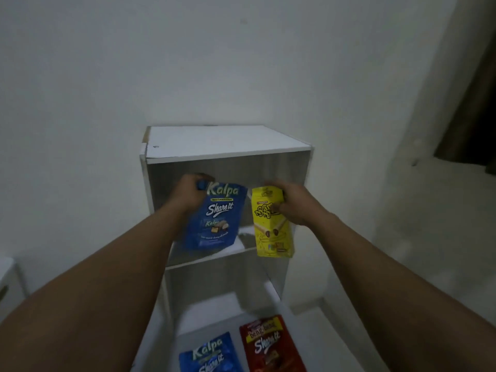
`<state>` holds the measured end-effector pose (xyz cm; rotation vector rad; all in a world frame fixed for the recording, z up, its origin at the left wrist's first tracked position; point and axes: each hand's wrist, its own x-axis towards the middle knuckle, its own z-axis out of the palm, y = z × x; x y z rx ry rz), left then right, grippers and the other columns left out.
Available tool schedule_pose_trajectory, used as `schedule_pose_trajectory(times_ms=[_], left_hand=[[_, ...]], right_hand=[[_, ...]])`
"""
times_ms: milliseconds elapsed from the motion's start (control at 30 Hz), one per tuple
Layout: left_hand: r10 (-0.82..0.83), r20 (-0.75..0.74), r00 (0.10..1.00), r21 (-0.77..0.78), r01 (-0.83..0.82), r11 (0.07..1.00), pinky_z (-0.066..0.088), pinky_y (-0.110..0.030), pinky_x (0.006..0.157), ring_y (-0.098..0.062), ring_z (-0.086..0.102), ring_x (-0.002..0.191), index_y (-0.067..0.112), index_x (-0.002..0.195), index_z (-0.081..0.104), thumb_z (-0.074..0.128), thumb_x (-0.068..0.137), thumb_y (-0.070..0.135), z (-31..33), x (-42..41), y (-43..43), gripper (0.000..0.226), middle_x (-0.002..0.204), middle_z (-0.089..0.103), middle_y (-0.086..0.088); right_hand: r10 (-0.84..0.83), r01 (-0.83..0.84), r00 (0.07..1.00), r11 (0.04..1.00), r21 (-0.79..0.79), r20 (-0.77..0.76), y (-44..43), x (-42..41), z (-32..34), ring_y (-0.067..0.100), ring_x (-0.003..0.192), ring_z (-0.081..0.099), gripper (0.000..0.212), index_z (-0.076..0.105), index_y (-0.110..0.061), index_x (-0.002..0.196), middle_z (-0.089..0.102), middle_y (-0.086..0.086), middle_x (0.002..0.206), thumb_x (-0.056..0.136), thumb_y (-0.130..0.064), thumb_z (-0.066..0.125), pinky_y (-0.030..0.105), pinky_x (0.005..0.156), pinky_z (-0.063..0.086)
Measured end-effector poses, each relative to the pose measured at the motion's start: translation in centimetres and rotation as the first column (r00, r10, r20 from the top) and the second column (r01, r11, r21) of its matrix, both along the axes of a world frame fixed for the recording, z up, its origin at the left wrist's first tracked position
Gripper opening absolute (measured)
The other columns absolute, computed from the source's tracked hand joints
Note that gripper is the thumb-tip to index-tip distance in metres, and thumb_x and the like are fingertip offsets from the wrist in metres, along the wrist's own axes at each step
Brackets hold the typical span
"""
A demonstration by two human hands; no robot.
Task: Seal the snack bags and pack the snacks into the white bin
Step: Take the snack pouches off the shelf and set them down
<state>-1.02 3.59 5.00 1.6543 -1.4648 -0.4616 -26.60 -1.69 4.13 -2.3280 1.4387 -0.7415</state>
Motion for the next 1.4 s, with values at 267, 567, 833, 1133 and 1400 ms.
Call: schedule_pose_trajectory(times_ms=[267,567,833,1133,1400], left_hand=[[-0.268,-0.054,0.962,-0.057,0.265,0.963,0.049,-0.034,0.084,-0.025,0.061,0.099,0.005,0.120,0.067,0.064,0.085,-0.010,0.7,-6.6,6.9,0.039,0.111,0.066,-0.013],[-0.478,-0.087,0.874,-0.063,0.474,0.878,0.055,-0.037,0.091,-0.025,0.065,0.102,0.016,0.119,0.070,0.074,0.081,-0.003,-2.1,-19.0,10.2,0.043,0.116,0.068,-0.010],[-0.578,-0.137,0.804,0.046,0.588,0.808,0.053,-0.031,0.086,-0.022,0.064,0.101,0.018,0.122,0.068,0.071,0.083,-0.003,-11.2,-31.5,11.8,0.045,0.118,0.068,-0.008],[-0.597,-0.122,0.793,0.188,0.609,0.771,0.045,-0.023,0.092,-0.018,0.062,0.110,0.017,0.127,0.065,0.069,0.086,0.000,-26.6,-42.7,11.8,0.045,0.125,0.067,-0.006],[-0.560,-0.129,0.818,0.344,0.567,0.749,0.046,-0.020,0.089,-0.011,0.058,0.099,0.011,0.128,0.065,0.063,0.088,-0.004,-44.4,-49.9,12.0,0.043,0.125,0.067,-0.008]], right_hand=[[-0.307,0.307,0.952,0.951,-0.041,0.020,13.5,-7.9,-0.5,0.027,0.106,0.060,0.061,0.051,-0.042,0.134,0.059,0.008,0.117,0.081,-0.021,0.074,0.039,0.088,0.055],[-0.593,0.593,0.805,0.805,-0.015,0.012,24.1,-19.2,-3.7,0.026,0.109,0.057,0.061,0.049,-0.038,0.139,0.054,0.006,0.117,0.086,-0.022,0.073,0.034,0.087,0.050],[-0.741,0.740,0.672,0.671,0.052,-0.010,29.8,-28.9,-12.4,0.026,0.105,0.054,0.063,0.044,-0.036,0.144,0.045,0.004,0.107,0.089,-0.019,0.069,0.028,0.083,0.040],[-0.794,0.782,0.604,0.577,0.235,-0.062,31.5,-37.5,-28.5,0.032,0.104,0.057,0.060,0.044,-0.033,0.144,0.044,0.010,0.114,0.091,-0.012,0.064,0.031,0.086,0.045],[-0.819,0.790,0.568,0.514,0.335,-0.082,31.1,-42.7,-45.6,0.032,0.090,0.058,0.060,0.037,-0.033,0.149,0.040,0.012,0.121,0.095,-0.016,0.060,0.034,0.081,0.050]])
